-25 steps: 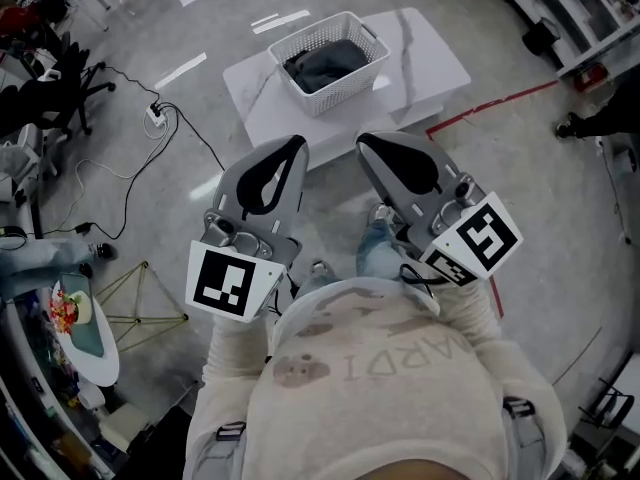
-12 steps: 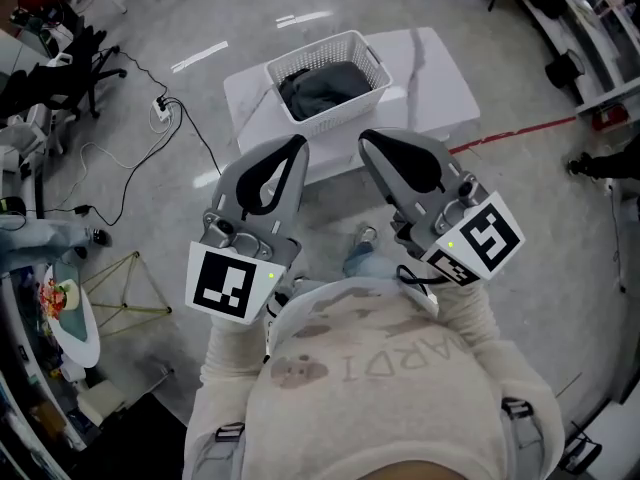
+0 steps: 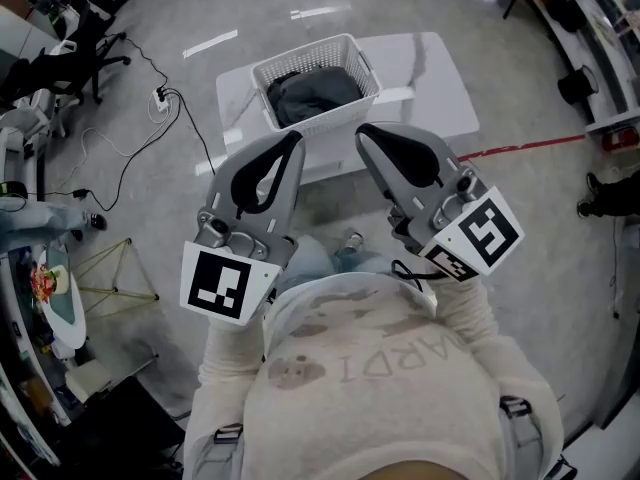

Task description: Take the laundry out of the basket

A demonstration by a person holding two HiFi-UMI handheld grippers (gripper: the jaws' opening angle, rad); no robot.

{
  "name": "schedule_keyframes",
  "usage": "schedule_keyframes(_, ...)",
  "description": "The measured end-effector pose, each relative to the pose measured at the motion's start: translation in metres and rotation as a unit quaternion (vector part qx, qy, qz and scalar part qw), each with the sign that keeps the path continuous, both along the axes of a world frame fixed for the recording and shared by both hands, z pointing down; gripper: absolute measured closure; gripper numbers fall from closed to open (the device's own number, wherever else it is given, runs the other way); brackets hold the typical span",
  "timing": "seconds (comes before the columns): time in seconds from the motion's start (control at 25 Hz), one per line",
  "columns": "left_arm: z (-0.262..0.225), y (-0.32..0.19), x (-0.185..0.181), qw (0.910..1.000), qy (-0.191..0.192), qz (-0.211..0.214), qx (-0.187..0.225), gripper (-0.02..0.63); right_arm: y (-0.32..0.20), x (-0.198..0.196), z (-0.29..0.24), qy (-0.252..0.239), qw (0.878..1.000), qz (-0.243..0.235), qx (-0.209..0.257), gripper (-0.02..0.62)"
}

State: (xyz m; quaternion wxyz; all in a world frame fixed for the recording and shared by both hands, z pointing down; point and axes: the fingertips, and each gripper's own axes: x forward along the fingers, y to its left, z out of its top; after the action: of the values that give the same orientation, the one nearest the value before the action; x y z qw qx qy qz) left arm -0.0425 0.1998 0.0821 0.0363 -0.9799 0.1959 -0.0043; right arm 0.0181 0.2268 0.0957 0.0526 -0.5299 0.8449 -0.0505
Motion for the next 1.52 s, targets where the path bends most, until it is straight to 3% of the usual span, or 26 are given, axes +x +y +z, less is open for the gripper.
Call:
schedule_keyframes(0.36,0.018,-0.032,-0.003,0.9997,-0.014,-0.019,-0.008,0.605,-0.028,0.003,0.018,-0.004,1.000,-0.007,-0.011,0.569)
schedule_keyframes(0.64,0.013,-0.075,0.023,1.0000,0.002,-0.005,-0.008,0.605,-0.064,0.031,0.016,0.004,1.000,0.012,-0.018,0.569)
schedule_keyframes(1.08,0.014,-0.177,0.026,0.9998,0.005,-0.018,-0.004,0.605,-0.170,0.036,0.015,0.015,1.000,-0.005,-0.020,0.569)
schedule_keyframes(1.52,0.035,-0.261,0.020,0.9987,-0.004,-0.040,-0.031,0.605,-0.253,0.037,0.023,0.027,0.998,-0.028,-0.039,0.569)
